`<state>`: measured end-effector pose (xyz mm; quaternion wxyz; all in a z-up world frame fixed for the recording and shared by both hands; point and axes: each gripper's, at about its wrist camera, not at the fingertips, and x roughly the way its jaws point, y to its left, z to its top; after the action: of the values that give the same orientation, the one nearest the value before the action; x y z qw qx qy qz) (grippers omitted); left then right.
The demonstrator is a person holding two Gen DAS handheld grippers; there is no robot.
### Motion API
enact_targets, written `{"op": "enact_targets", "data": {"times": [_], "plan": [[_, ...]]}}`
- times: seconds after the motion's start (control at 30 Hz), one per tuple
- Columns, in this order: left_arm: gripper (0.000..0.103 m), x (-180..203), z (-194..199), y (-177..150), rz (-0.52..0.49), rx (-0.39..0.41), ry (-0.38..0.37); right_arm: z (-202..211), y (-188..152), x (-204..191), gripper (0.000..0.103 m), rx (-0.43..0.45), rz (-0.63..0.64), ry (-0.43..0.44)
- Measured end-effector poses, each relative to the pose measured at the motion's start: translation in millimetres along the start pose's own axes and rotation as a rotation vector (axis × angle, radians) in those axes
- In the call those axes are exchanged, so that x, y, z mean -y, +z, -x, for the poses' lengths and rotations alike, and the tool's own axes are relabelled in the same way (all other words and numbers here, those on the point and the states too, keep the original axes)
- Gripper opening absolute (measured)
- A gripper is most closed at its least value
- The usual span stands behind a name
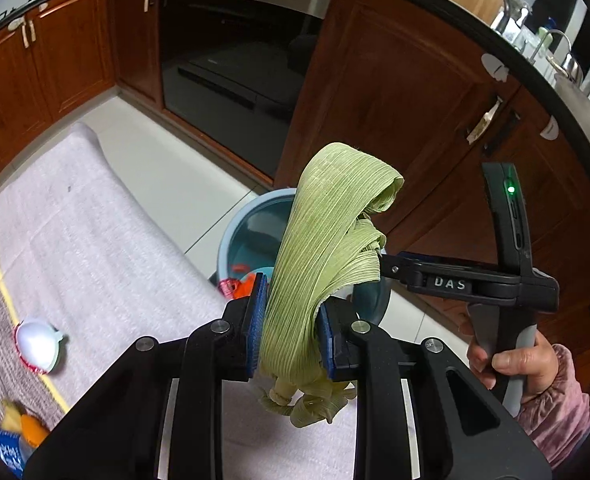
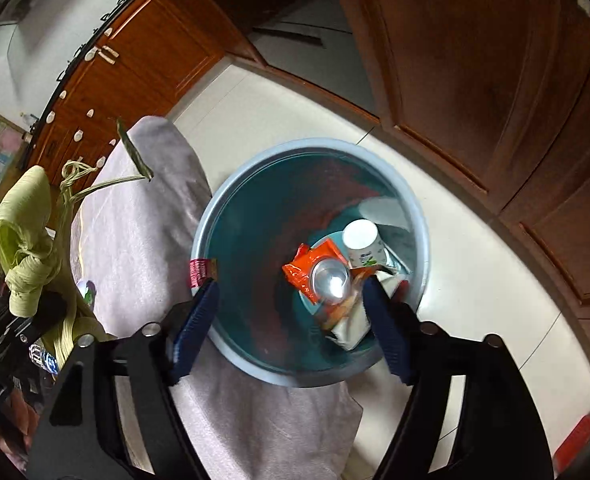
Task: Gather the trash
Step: 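Carry the corn husks and cola can over the teal bin and open both tools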
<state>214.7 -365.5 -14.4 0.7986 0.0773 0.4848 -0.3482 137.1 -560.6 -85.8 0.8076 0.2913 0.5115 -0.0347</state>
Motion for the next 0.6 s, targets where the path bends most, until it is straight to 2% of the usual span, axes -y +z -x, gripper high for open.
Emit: {"op": "enact_targets", "data": {"times": [0.17, 0.33, 0.47, 0.5, 0.53, 0.6], "plan": [[0.024, 5.5, -14.1, 3.0, -0.011, -0.020, -0.007, 4.1, -0.9, 10.5, 0.084, 0.007, -0.025, -0.018], [0.025, 9.5, -32.9, 7.9, -0.016, -0.043, 0.006, 6.6, 1.2, 20.1, 0.084, 0.014, -0.064, -0.052], [0.040, 9.7, -44.1, 8.9, -0.011, -0.062, 0.040, 9.9, 0.0, 27.1, 0.084, 0.017, -0.073, -0.066], [0.045, 10.1, -44.1, 8.6, -0.014, -0.059, 0.050, 10.8, -0.1, 27.5, 0.084, 0.017, -0.074, -0.066], [0.056, 10.4, -43.1, 7.6, -0.017, -0.052, 0.063, 11.6, -0.4, 27.8, 0.084, 0.018, -0.074, -0.067], [0.059, 10.8, -38.8, 6.1, -0.022, -0.031, 0.088, 12.5, -0.7, 27.2, 0.084, 0.019, -0.071, -0.066]]}}
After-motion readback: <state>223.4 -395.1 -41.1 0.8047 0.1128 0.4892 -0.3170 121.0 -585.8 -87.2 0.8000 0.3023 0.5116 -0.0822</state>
